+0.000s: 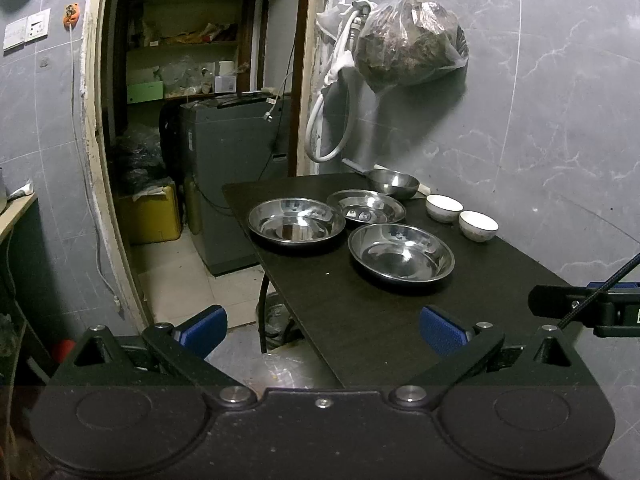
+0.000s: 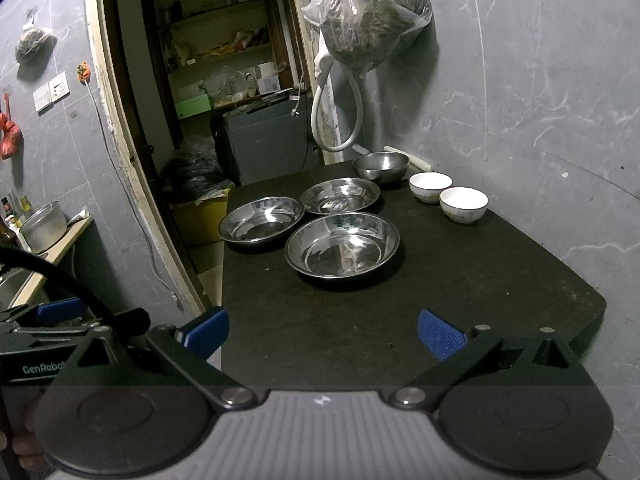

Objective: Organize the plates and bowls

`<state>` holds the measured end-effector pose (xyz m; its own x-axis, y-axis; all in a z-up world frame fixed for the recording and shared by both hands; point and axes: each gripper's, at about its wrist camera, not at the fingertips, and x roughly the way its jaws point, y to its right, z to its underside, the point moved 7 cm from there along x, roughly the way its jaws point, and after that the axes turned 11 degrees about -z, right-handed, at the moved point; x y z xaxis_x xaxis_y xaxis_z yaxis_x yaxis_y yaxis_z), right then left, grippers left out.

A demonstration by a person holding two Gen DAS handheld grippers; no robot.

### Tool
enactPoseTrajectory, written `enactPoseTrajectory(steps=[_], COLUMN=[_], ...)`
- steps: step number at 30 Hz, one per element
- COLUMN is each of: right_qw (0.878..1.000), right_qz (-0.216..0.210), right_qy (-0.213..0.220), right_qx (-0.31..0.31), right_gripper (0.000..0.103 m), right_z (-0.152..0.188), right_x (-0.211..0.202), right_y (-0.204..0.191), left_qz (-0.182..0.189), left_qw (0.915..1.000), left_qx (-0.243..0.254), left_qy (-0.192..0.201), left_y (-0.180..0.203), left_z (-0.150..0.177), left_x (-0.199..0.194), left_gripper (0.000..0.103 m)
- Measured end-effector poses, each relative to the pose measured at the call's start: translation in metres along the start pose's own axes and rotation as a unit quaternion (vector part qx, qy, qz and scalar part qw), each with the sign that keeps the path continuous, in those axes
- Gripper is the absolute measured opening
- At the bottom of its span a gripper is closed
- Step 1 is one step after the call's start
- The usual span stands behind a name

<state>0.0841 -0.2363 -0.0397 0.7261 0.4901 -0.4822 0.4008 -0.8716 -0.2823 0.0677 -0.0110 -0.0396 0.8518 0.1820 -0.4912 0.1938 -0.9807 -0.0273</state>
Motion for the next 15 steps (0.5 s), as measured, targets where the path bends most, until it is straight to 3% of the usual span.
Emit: enactPoseTrajectory(steps=[15], right_qw=[1.000], right_qz=[0.019], right_qy=[-0.014], right_qx=[-0.018], right_gripper=[0.103], right_z=[0.0014], right_x=[0.0050], right_y=[0.0016], left_qz=[0.007], left_qw=[1.0000], left_qx=[-0.002], left_qy=[0.005], left_y=[0.0078], left_z=[0.0029], left_x=[0.0051], left_gripper=[0.102])
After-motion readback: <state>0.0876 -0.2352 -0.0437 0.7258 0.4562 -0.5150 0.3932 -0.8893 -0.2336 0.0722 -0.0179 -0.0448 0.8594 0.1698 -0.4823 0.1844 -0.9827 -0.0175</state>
